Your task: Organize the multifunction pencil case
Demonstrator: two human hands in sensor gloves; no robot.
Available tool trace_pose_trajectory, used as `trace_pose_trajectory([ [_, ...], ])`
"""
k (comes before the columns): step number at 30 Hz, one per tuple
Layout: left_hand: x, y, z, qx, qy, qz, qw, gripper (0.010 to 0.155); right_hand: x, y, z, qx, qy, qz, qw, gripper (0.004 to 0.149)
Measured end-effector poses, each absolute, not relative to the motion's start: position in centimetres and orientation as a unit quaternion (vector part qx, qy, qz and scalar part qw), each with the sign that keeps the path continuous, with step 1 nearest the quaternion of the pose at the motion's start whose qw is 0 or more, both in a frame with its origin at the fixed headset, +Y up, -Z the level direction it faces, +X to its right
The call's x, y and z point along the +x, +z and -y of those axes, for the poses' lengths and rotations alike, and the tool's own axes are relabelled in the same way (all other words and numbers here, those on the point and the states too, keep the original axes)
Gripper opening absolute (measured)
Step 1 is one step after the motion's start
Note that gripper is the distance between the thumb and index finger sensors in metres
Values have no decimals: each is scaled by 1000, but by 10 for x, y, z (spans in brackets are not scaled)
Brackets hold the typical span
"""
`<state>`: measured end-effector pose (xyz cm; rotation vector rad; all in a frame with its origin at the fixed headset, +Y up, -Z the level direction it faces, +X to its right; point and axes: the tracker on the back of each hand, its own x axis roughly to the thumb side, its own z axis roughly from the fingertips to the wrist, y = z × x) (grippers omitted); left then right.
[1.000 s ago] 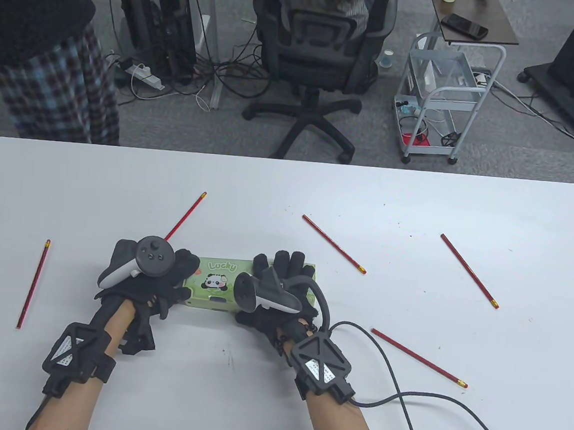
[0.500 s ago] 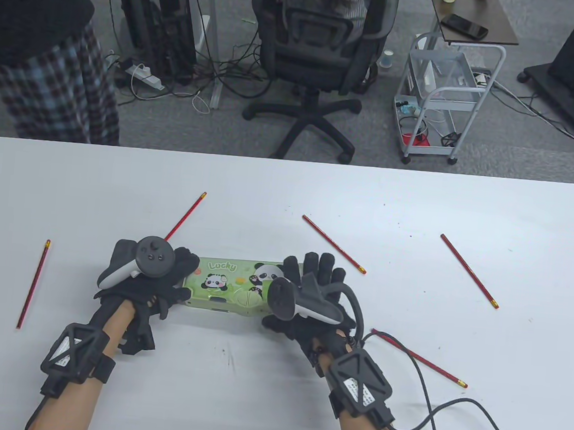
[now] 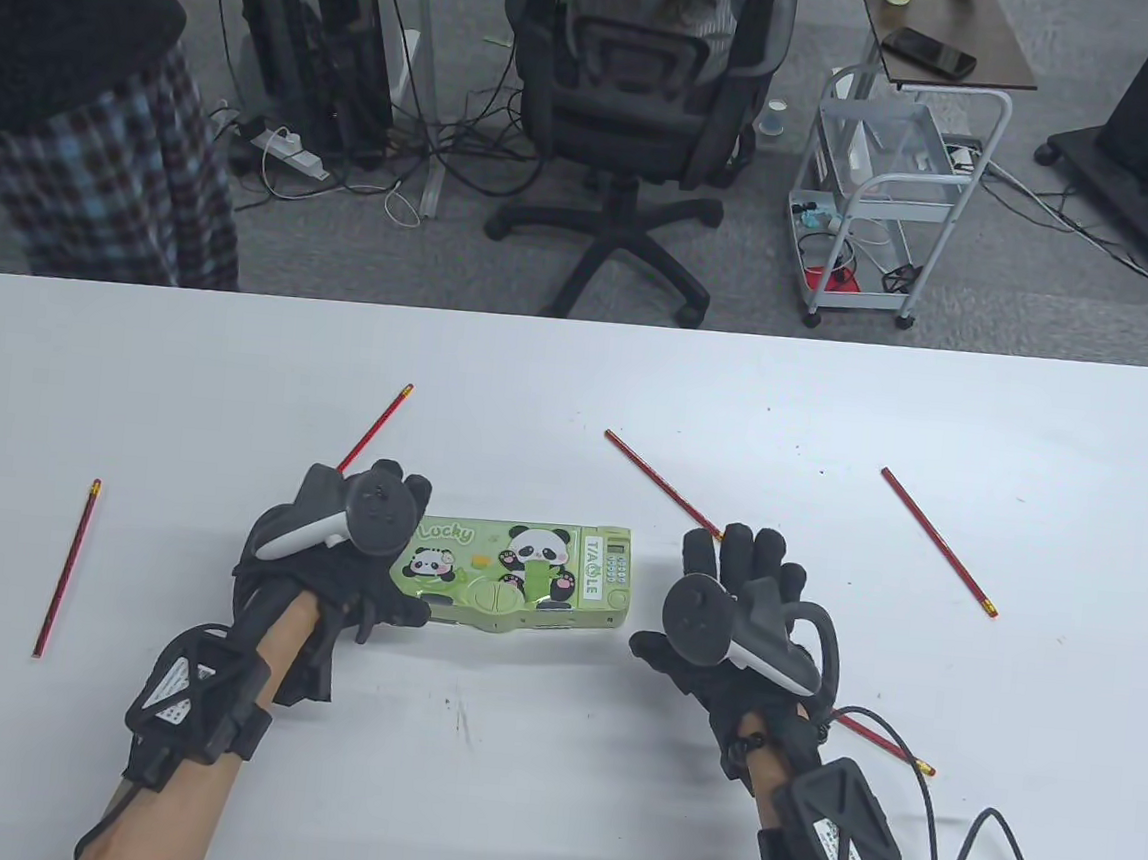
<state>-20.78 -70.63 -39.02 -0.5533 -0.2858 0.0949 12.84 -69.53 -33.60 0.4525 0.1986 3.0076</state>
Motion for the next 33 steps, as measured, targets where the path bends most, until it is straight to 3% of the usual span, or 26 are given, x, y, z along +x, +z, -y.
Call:
trace_pose_trajectory([
  [10, -158, -423, 745, -346, -75, 152, 923, 125, 140, -337, 697, 138, 986, -62, 62, 105],
  [18, -156, -425, 744, -251, -79, 174, 949, 126, 140, -337, 699, 137, 986, -58, 70, 104],
  [24, -161, -421, 736, -203, -26, 181, 962, 126, 144, -337, 698, 131, 985, -61, 92, 106],
  [33, -181, -392, 710, -124, 260, 182, 940, 126, 135, -342, 705, 172, 935, -80, 301, 109],
])
